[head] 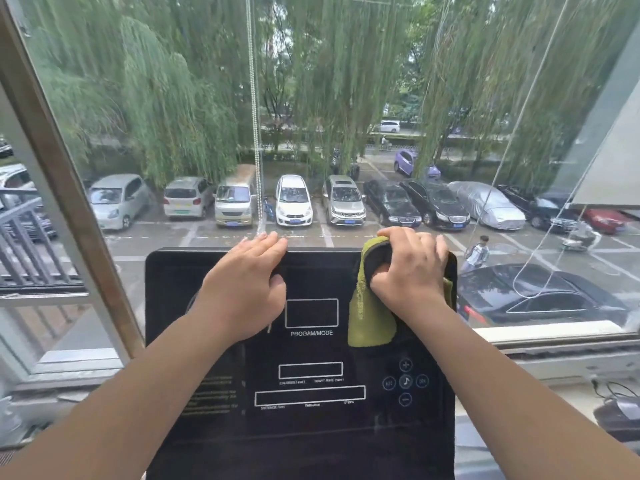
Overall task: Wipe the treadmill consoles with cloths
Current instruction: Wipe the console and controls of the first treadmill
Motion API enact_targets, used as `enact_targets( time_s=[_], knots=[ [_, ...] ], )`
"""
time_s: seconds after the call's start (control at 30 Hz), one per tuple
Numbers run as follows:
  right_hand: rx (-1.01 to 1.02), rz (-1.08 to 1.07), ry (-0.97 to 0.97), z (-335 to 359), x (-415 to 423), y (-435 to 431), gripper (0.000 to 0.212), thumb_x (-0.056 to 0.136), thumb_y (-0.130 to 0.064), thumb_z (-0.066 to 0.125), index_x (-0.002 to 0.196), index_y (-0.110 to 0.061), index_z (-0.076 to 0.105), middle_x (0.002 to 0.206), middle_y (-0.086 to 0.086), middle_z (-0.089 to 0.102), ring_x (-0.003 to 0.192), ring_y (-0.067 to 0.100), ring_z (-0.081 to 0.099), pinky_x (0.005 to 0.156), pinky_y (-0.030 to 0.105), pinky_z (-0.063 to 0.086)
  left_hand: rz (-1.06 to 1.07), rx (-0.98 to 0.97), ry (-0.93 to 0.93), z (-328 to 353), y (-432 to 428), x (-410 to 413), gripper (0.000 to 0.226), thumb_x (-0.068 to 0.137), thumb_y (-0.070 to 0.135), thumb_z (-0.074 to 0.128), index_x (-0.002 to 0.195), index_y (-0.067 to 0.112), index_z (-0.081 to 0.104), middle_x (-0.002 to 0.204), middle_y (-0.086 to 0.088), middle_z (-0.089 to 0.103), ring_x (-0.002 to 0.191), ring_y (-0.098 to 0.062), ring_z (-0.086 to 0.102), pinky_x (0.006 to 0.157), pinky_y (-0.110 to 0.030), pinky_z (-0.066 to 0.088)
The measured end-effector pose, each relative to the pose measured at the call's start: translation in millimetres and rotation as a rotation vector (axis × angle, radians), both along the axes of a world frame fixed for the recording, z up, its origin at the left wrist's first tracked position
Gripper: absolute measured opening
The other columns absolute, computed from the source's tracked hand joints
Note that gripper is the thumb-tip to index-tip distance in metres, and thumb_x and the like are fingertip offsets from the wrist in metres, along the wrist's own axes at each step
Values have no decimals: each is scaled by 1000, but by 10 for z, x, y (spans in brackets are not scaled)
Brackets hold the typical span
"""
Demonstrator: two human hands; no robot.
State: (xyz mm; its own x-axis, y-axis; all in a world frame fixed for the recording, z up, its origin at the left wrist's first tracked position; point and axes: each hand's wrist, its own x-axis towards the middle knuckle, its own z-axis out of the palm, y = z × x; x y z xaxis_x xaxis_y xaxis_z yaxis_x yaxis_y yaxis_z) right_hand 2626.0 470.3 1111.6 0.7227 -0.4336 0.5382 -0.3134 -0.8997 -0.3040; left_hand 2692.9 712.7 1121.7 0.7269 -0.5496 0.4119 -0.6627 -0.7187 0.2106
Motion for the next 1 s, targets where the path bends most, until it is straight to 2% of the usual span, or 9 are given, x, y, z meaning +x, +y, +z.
enact_targets(
  time_s=[0.2, 0.47, 0.63, 0.77, 0.8, 0.83, 0.87, 0.9, 1.0],
  knots=[
    [-106, 35, 89, -72, 47, 369, 74, 80, -53, 45, 142, -14, 49, 146, 11, 50, 134, 36, 41, 124, 55, 21, 374, -99, -103, -62, 938, 354, 49, 91, 29, 43, 127, 8, 69, 142, -16, 62, 138, -36, 52, 120, -57, 30],
    [-337, 75, -66, -300, 460, 987, 51, 85, -20, 72, 131, -15, 49, 130, 17, 56, 112, 40, 51, 105, 51, 33, 315, -430, 235, -287, 1456, 437, 42, 105, 25, 51, 143, 41, 58, 73, -3, 73, 64, -20, 64, 70, -42, 47],
    [-378, 100, -41, -260, 622, 1439, 41, 88, -15, 53, 129, -15, 45, 126, 19, 57, 110, 41, 52, 103, 53, 38, 184, -568, 352, -287, 1526, 520, 42, 107, 18, 50, 140, 41, 60, 75, 2, 75, 45, -13, 47, 55, -31, 48],
    [-361, 125, 39, -194, 719, 1870, 49, 87, -18, 38, 135, -14, 46, 129, 19, 55, 115, 41, 52, 108, 55, 38, 102, -631, 425, -339, 1554, 473, 50, 108, 11, 45, 150, 36, 51, 115, -2, 77, 51, -1, 43, 60, -27, 55],
    [-358, 136, 40, -189, 745, 1962, 51, 86, -18, 35, 135, -14, 47, 129, 19, 56, 115, 42, 52, 108, 55, 39, 84, -641, 456, -357, 1575, 472, 51, 108, 8, 44, 152, 35, 48, 121, 3, 73, 59, -1, 66, 59, -21, 55],
    [-357, 150, 26, -189, 773, 2043, 51, 86, -17, 35, 134, -14, 48, 128, 19, 56, 114, 42, 53, 108, 56, 40, 74, -641, 474, -374, 1606, 461, 52, 109, 8, 43, 154, 35, 46, 126, 7, 68, 101, 2, 35, 63, -20, 57],
    [-359, 167, 4, -197, 809, 2112, 48, 86, -16, 39, 133, -14, 48, 127, 19, 57, 113, 42, 53, 107, 57, 41, 81, -624, 473, -401, 1641, 454, 53, 109, 9, 43, 155, 35, 44, 132, 9, 63, 63, 8, 45, 66, -15, 55],
    [-364, 186, -12, -218, 856, 2168, 45, 88, -15, 45, 133, -14, 48, 128, 19, 57, 113, 42, 53, 107, 57, 42, 92, -608, 468, -444, 1681, 443, 52, 109, 12, 44, 156, 34, 42, 140, 10, 58, 95, -2, 71, 80, -17, 55],
    [-402, 231, -21, -283, 982, 2327, 46, 93, -24, 56, 136, -16, 41, 134, 18, 54, 119, 41, 51, 111, 57, 37, 153, -637, 491, -575, 1806, 382, 53, 108, 14, 46, 158, 27, 38, 156, 7, 49, 137, -12, 52, 118, -37, 41]
  ],
)
